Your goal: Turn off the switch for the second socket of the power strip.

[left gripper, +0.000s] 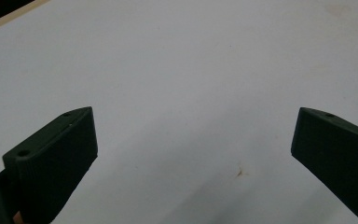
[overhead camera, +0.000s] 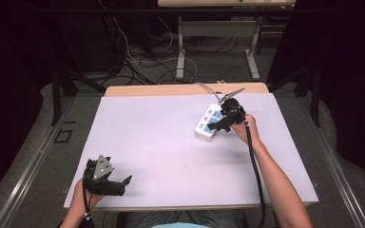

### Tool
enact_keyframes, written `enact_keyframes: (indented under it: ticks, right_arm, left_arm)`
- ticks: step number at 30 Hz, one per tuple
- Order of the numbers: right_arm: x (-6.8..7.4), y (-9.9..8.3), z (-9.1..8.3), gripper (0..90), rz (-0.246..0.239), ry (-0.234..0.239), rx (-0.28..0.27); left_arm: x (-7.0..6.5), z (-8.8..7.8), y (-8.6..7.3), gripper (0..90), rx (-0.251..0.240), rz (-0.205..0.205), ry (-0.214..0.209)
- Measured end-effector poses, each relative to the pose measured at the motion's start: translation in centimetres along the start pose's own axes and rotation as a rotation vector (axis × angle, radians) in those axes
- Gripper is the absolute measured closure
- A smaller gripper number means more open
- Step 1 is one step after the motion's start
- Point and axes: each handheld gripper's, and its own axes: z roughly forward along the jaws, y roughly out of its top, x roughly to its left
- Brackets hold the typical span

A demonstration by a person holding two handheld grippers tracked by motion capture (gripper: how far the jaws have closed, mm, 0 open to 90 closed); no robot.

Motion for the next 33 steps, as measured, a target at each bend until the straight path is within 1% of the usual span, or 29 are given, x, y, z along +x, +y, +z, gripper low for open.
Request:
enact_keyframes:
  ticks: [1,3,4,6,7,8,9,10,11,12,13,14,17,18,19,22,23,24,25,26,27,28,29,30,32,33]
  right_arm:
    - [-0.1,0.1,0.1,1.4,-0.009,-0.009,-0.005]
    - [-0.2,0.3,0.2,1.5,-0.001,0.006,0.000]
    - [-0.2,0.4,0.2,1.8,-0.003,-0.004,-0.002]
    - [-0.3,0.5,0.3,1.9,0.000,-0.005,-0.002]
    - [-0.4,0.6,0.4,2.0,-0.010,-0.012,-0.007]
    - [-0.4,0.6,0.4,2.0,0.001,0.002,-0.003]
    - [-0.5,0.7,0.5,2.0,0.000,-0.009,-0.004]
    - [-0.6,0.8,0.6,2.0,-0.012,-0.001,-0.007]
    - [-0.6,0.9,0.6,2.0,-0.004,-0.005,0.002]
    - [-0.7,1.0,0.6,1.9,0.004,-0.004,0.001]
    - [-0.8,1.1,0.6,2.0,-0.001,-0.007,0.004]
    - [-0.8,1.2,0.6,1.9,0.006,-0.002,0.001]
    - [-1.0,1.5,0.7,2.0,0.004,-0.017,-0.002]
    - [-1.0,1.7,0.7,2.0,0.006,-0.015,0.001]
    - [-1.0,1.8,0.7,2.0,0.008,-0.018,-0.003]
    - [-1.2,2.2,0.7,1.8,0.010,-0.018,-0.005]
    - [-1.2,2.3,0.7,1.8,0.020,-0.022,-0.007]
    - [-1.2,2.3,0.8,1.9,0.020,-0.027,-0.008]
    - [-1.3,2.4,0.9,1.8,0.012,-0.020,-0.010]
    - [-1.3,2.4,0.9,1.8,0.013,-0.030,-0.007]
    - [-1.3,2.5,1.1,2.0,0.017,-0.017,-0.001]
    - [-1.3,2.4,1.2,2.3,0.017,-0.028,-0.012]
    - [-1.4,2.5,1.3,2.7,0.020,-0.028,0.001]
    - [-1.4,2.5,1.4,3.3,0.025,-0.023,0.002]
    - [-1.5,2.5,1.7,5.5,0.031,-0.032,-0.002]
    - [-1.6,2.6,1.7,5.8,0.026,-0.027,0.005]
  left_arm:
    - [0.0,0.0,0.0,0.1,0.002,0.002,-0.001]
    - [0.0,0.0,0.0,0.1,0.002,0.002,-0.002]
    - [0.0,0.1,0.0,0.1,-0.007,-0.002,0.004]
    - [0.0,0.0,0.0,0.1,0.001,-0.001,-0.002]
    - [0.0,0.1,0.0,0.1,0.002,0.002,-0.001]
    - [0.0,0.1,0.0,0.1,-0.005,0.000,0.002]
    - [0.0,0.1,0.0,0.1,0.005,0.004,-0.001]
    - [0.0,0.1,0.0,0.1,0.007,0.002,-0.005]
    - [0.0,0.2,-0.1,0.1,-0.005,-0.001,0.004]
    - [0.0,0.1,-0.1,0.1,-0.006,-0.003,0.003]
    - [0.0,0.0,-0.1,0.1,0.001,-0.003,0.002]
    - [0.0,0.0,-0.1,0.1,0.001,-0.001,0.002]
    - [0.0,0.0,0.0,0.1,0.001,0.000,0.000]
    - [0.0,0.0,0.0,0.1,0.003,0.003,-0.001]
    - [0.0,0.1,0.0,0.1,-0.003,0.002,0.005]
    - [0.0,0.1,0.0,0.1,-0.004,0.002,0.006]
    - [0.0,0.1,-0.1,0.1,-0.006,-0.001,0.004]
    - [0.0,0.1,-0.1,0.1,-0.007,-0.003,0.003]
    - [0.1,0.1,-0.1,0.1,0.000,-0.002,-0.001]
    - [0.0,0.1,-0.1,0.1,-0.009,-0.004,0.003]
    - [0.1,0.1,0.0,0.1,-0.002,-0.002,-0.001]
    - [0.0,0.2,0.0,0.1,-0.005,-0.003,0.000]
    - [0.1,0.1,0.0,0.1,0.005,0.000,-0.009]
    - [0.1,0.1,0.0,0.1,0.004,0.001,-0.007]
    - [0.0,0.2,0.0,0.1,-0.003,-0.002,-0.003]
    - [0.0,0.2,-0.1,0.1,-0.006,-0.003,0.002]
